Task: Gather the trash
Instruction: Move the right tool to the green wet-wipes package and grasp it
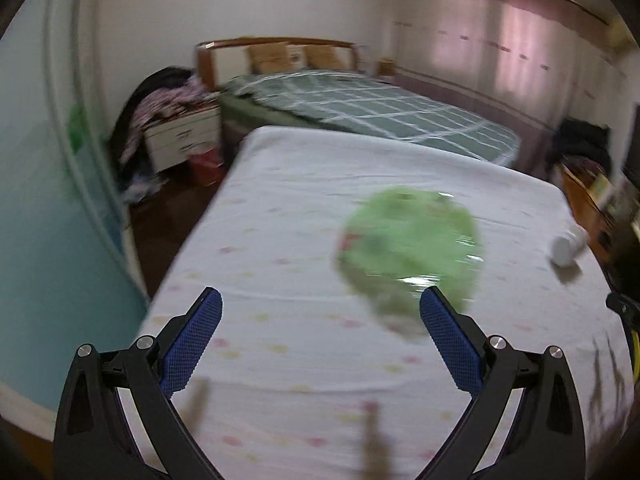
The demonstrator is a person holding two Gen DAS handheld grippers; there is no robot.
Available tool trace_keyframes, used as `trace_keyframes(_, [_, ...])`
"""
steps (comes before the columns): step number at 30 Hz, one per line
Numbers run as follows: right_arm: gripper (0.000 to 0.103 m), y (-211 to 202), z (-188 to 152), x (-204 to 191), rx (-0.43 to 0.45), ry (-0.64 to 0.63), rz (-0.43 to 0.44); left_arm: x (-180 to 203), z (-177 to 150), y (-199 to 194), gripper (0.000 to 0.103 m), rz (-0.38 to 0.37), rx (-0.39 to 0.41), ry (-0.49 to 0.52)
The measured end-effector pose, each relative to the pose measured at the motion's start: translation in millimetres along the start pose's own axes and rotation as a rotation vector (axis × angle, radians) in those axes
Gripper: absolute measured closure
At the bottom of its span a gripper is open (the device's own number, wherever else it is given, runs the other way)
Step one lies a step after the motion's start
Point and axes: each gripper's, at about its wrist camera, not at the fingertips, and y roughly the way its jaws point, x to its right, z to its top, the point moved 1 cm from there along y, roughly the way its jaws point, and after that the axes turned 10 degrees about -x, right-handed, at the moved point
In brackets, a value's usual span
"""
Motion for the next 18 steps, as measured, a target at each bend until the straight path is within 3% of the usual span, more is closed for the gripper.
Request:
trace_keyframes(9, [0.056,16,31,-132,-0.027,-0.222,0.128,-55,0,12,0.005,0.144,0.005,-0.181])
trace_keyframes(14, [0.056,41,55,-174,-0.058,-0.255,0.135,-69,-1,12,0.005,0.151,0.008,-0.206])
trace_keyframes(18, [0.057,65,71,-184,-0.089,-0.25,0.119,-69,-1,11,0.005,0.146,0.004,-0.209])
